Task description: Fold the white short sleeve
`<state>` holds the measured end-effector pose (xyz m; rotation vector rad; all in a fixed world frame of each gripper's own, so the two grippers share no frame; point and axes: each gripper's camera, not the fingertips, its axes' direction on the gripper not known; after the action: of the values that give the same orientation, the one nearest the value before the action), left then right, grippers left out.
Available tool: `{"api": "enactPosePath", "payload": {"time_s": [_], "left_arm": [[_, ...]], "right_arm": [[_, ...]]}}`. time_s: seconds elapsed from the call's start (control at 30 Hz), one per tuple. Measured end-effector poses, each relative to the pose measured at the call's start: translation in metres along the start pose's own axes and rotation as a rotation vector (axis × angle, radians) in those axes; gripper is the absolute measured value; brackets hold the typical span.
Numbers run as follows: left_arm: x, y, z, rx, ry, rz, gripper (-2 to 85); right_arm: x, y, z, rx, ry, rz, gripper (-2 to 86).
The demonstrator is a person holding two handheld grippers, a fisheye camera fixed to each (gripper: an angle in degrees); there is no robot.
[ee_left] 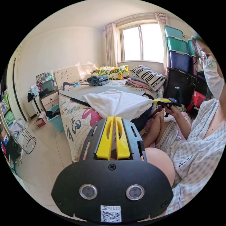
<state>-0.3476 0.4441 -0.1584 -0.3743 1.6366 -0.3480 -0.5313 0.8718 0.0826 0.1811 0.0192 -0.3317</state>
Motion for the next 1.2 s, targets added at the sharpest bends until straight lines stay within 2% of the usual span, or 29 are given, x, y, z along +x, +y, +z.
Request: {"api": "enactPosePath", "payload": {"time_s": [0.2,0.37,0.47,0.57,0.67,0.73,0.87,1.0,1.2], "left_arm": [[-0.029,0.037,0.022,0.039,0.082,-0.025,0.0],[-0.044,0.063,0.074,-0.132,0.075,0.039,0.1],[-0.064,0.085,0.096,-0.161,0.142,0.036,0.5],[-0.099,0.095,0.087,-0.079,0.194,0.025,1.3],[-0.16,0.084,0.077,0.076,0.222,-0.115,2.7],[-0.198,0.067,0.089,0.087,0.204,-0.184,4.7],[-0.29,0.025,0.159,0.066,0.24,-0.357,8.8],[-0.367,-0.008,0.271,-0.068,0.283,-0.488,11.8],[-0.43,-0.037,0.385,-0.231,0.295,-0.508,13.9]], "right_arm": [[-0.029,-0.012,-0.022,-0.012,0.005,0.012,-1.0],[-0.048,-0.015,-0.02,-0.123,-0.081,-0.032,-0.8],[-0.04,-0.018,-0.034,-0.137,-0.1,0.012,0.3],[-0.016,-0.04,-0.058,-0.092,-0.114,0.06,5.0],[0.028,-0.076,-0.074,-0.02,-0.159,0.155,7.0],[0.054,-0.101,-0.074,0.011,-0.187,0.192,8.0],[0.118,-0.165,-0.038,-0.051,-0.207,0.325,10.7],[0.156,-0.211,0.011,-0.175,-0.253,0.415,12.2],[0.185,-0.25,0.064,-0.354,-0.249,0.484,13.6]]}}
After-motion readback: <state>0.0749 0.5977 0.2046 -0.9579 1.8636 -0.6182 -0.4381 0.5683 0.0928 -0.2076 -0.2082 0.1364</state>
